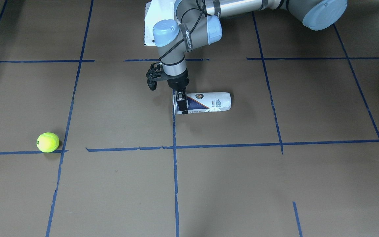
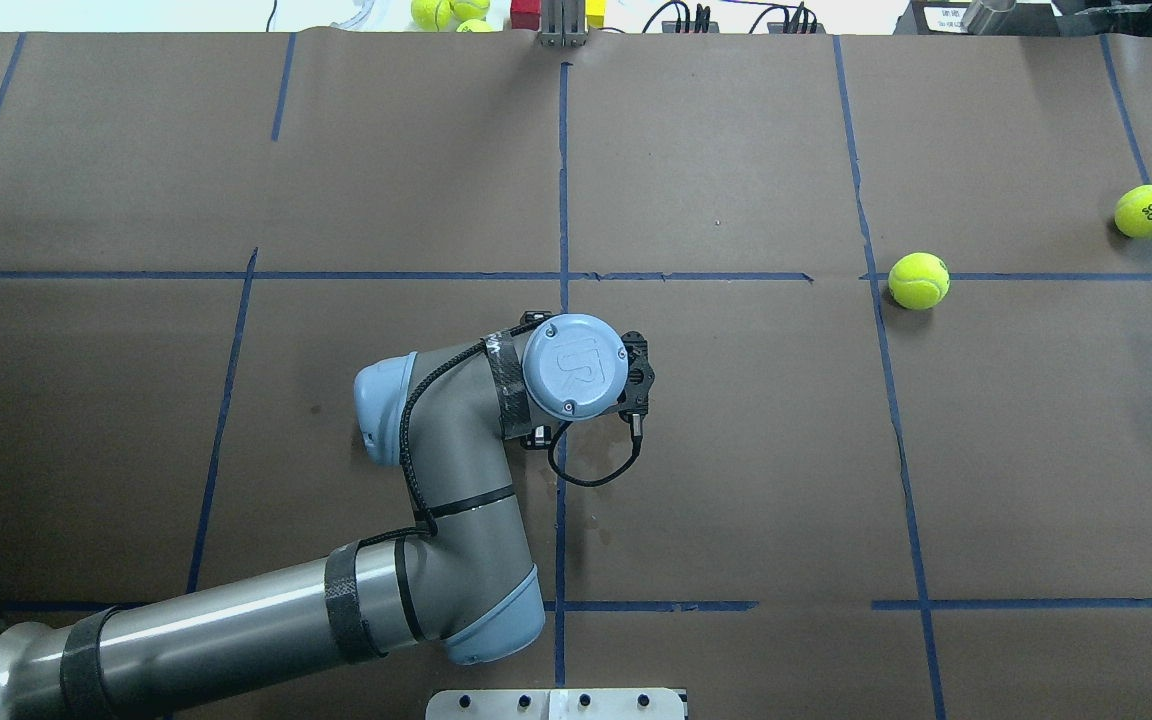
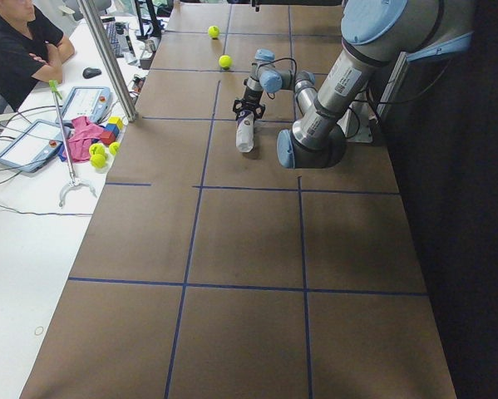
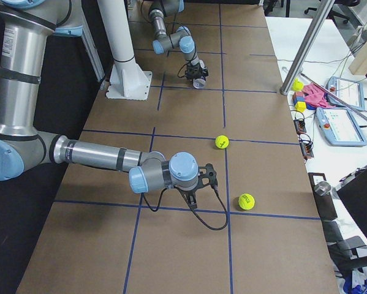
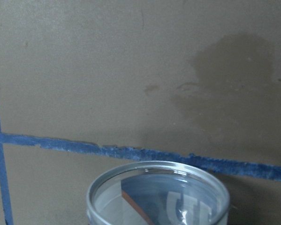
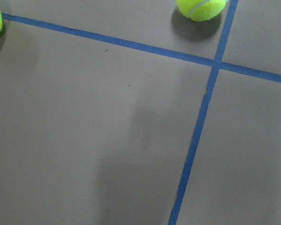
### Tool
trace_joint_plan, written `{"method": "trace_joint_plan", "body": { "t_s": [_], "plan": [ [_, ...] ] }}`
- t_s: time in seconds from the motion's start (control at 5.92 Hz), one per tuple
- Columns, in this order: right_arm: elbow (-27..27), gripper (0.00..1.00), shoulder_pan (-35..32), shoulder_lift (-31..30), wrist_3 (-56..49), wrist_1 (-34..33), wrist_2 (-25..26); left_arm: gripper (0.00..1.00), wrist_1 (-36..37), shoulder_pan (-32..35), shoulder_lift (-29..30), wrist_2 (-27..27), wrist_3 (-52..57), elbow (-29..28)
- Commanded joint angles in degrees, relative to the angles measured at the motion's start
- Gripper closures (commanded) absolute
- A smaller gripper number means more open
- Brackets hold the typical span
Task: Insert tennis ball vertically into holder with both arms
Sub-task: 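Lift and rotate the can upright with the left gripper, open end up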
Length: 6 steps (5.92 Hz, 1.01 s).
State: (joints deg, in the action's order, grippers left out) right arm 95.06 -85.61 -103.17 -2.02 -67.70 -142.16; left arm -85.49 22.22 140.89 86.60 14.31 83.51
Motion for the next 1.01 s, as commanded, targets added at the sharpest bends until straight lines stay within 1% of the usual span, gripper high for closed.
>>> {"method": "trace_joint_plan", "body": {
  "t_s": [0.0, 0.17, 0.34, 0.51, 0.68, 0.84],
  "plan": [
    [0.3, 0.0, 0.0, 0.07, 0.0, 0.02, -0.05, 0.25, -0.37, 0.63, -0.17, 0.06, -0.25, 7.58],
    [0.39, 0.0, 0.0, 0.33, 0.09, 0.02, 0.04, 0.25, -0.9, 1.16, -0.52, 0.15, -1.12, 12.15],
    [1.52, 0.0, 0.0, 0.59, 0.43, -0.06, -0.05, 0.25, -6.82, 1.42, -1.4, 0.33, -5.31, 14.81],
    [2.22, 0.0, 0.0, 0.77, 4.44, 0.63, -1.79, 0.25, -19.06, 1.6, -4.63, 0.59, -8.83, 15.36],
    [2.41, 0.0, 0.09, 0.77, 7.35, 3.68, -2.33, 0.25, -31.97, 1.6, -7.88, 1.29, -14.35, 15.28],
    [2.41, 0.0, 1.13, 0.77, 11.73, 7.19, -2.33, 0.25, -43.07, 1.6, -10.35, 3.73, -20.32, 15.28]
  ]
}}
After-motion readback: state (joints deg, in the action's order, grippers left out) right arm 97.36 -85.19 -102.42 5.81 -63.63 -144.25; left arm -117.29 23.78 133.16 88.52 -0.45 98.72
